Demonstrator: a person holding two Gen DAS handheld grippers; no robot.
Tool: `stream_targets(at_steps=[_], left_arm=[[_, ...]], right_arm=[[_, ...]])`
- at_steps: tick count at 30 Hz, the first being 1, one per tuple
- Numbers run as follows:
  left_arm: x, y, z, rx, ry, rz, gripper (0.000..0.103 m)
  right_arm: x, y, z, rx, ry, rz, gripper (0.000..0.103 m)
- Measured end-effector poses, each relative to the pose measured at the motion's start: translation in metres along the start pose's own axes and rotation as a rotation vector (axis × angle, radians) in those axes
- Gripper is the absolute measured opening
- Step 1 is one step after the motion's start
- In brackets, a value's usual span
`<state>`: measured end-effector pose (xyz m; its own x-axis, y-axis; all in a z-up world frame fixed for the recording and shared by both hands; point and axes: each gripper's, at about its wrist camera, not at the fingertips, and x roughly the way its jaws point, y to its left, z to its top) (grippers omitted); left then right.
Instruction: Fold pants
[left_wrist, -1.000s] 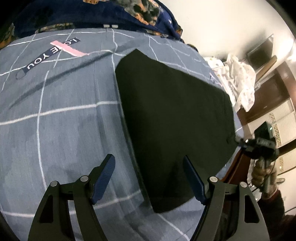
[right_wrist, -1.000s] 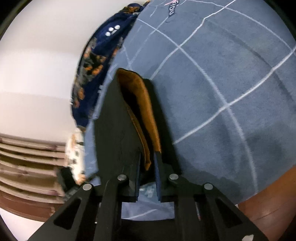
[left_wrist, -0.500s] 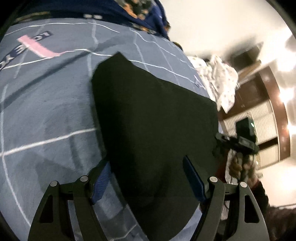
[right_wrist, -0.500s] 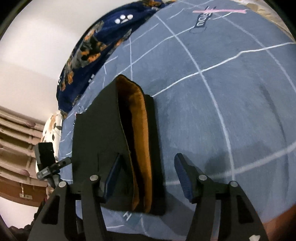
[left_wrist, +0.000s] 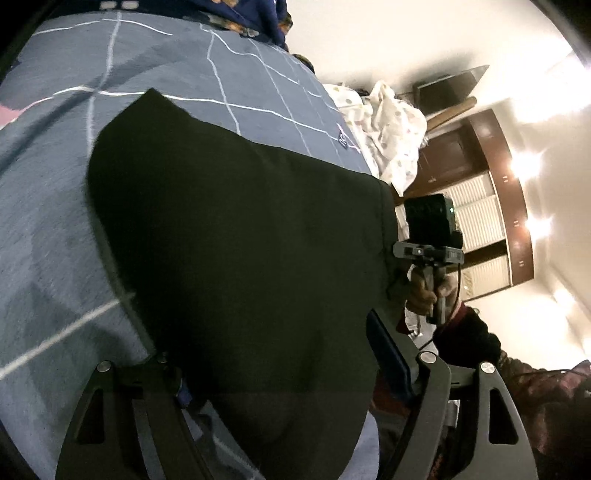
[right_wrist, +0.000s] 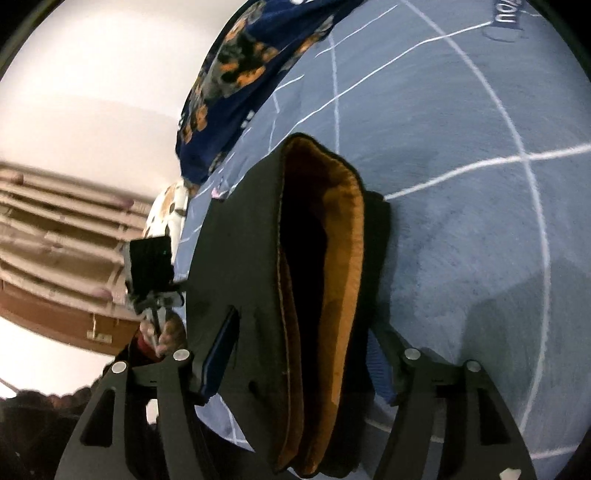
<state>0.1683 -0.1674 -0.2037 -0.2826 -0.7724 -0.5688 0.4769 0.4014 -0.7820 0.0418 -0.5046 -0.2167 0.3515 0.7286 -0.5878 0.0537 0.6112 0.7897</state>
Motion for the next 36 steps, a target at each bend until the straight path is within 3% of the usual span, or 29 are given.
stream_targets(at_steps=[4, 6, 8, 9, 12, 14, 19, 26, 36], left_arm=[[0.004, -0.005, 0.002, 0.016, 0.009, 0.015, 0.077], [0.004, -0.011, -0.002, 0.034, -0.019, 0.074, 0.072], [0.007, -0.023, -0.009, 0.083, -0.056, 0.217, 0.044], [0.008, -0.027, -0.012, 0.101, -0.066, 0.275, 0.042], [0.007, -0.035, -0.019, 0.090, -0.083, 0.344, 0.032], [0.008, -0.054, -0.025, 0.159, -0.105, 0.443, 0.027], [-0.001, -0.085, -0.038, 0.227, -0.185, 0.580, 0.019], [-0.021, -0.106, -0.047, 0.266, -0.241, 0.716, 0.019], [-0.068, -0.116, -0.077, 0.272, -0.327, 0.831, 0.019]], right_arm=[[0.007, 0.008, 0.006, -0.029, 0.041, 0.006, 0.079], [0.009, 0.013, 0.001, -0.058, 0.028, -0.017, 0.076], [0.013, 0.010, -0.002, -0.061, 0.025, -0.083, 0.030], [0.012, 0.005, -0.003, -0.038, 0.022, -0.074, 0.030], [0.009, 0.008, -0.013, -0.041, -0.037, -0.078, 0.027], [0.008, 0.012, -0.017, -0.020, -0.067, -0.051, 0.024], [0.005, 0.025, -0.027, -0.005, -0.127, 0.014, 0.023], [0.019, 0.056, -0.034, -0.036, -0.143, 0.059, 0.023], [0.048, 0.101, -0.030, -0.081, -0.134, 0.088, 0.023]])
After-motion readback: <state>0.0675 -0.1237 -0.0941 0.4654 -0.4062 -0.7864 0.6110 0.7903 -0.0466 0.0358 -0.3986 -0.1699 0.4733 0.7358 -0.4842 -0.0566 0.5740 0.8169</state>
